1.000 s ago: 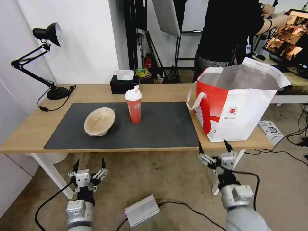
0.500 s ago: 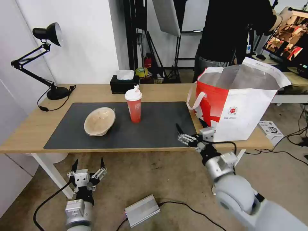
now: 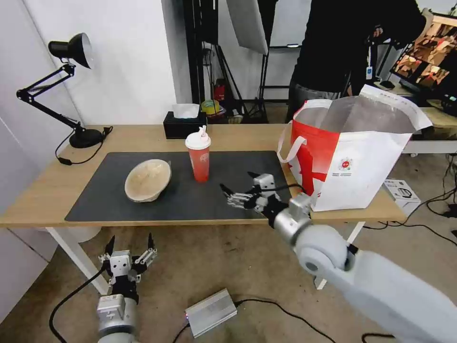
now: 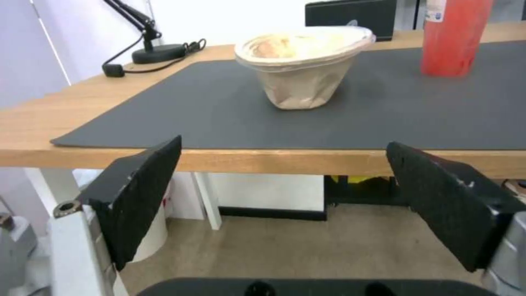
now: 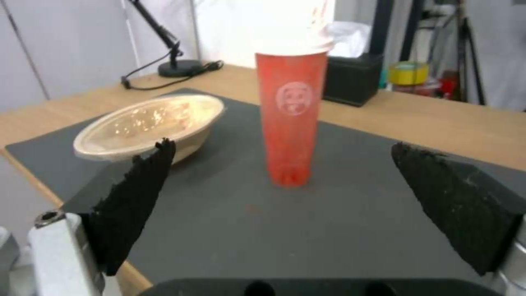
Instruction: Pick up the trash from the table and place it into the takeout bag.
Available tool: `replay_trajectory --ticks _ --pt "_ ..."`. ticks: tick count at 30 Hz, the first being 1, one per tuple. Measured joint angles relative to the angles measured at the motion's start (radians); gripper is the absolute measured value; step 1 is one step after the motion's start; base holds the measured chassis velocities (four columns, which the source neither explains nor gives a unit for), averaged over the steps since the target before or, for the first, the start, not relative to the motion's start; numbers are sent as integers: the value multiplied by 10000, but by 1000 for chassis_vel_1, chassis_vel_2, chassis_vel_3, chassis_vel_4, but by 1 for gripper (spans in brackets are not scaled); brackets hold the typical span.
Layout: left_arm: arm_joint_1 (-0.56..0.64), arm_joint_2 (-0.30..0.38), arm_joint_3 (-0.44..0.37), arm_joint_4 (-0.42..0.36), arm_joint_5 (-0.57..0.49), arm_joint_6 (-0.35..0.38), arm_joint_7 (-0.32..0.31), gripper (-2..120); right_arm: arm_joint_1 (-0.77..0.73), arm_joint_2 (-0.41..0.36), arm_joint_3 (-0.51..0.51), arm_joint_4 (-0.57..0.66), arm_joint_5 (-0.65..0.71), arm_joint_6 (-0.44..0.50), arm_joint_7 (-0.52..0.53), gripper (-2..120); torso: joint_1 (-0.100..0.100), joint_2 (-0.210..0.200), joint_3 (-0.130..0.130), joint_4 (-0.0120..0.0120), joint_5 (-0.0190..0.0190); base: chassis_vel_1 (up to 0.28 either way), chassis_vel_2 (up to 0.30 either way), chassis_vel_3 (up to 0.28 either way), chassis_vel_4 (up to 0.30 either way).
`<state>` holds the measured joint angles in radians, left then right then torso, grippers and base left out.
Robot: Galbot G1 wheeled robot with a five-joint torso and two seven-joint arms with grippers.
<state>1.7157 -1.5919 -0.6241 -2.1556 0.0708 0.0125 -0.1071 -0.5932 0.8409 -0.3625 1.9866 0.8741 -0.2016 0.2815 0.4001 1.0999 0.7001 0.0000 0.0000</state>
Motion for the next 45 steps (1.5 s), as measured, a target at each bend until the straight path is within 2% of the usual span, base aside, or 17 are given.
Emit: replay_trajectory --ticks 9,30,45 --pt "-1 -4 -32 14 -7 3 -20 100 802 674 -735 -972 46 -59 -176 100 0 0 -1 1 -1 0 0 0 0" --pt "-48 13 -244 45 -192 3 -56 100 1460 2417 -236 -3836 -7 21 -72 100 0 1 -1 0 -1 0 0 0 0" --pt "-135 0 -309 104 -238 -14 -68 100 1808 3102 -638 -4673 -37 275 -139 100 -1 1 -1 0 -1 0 0 0 0"
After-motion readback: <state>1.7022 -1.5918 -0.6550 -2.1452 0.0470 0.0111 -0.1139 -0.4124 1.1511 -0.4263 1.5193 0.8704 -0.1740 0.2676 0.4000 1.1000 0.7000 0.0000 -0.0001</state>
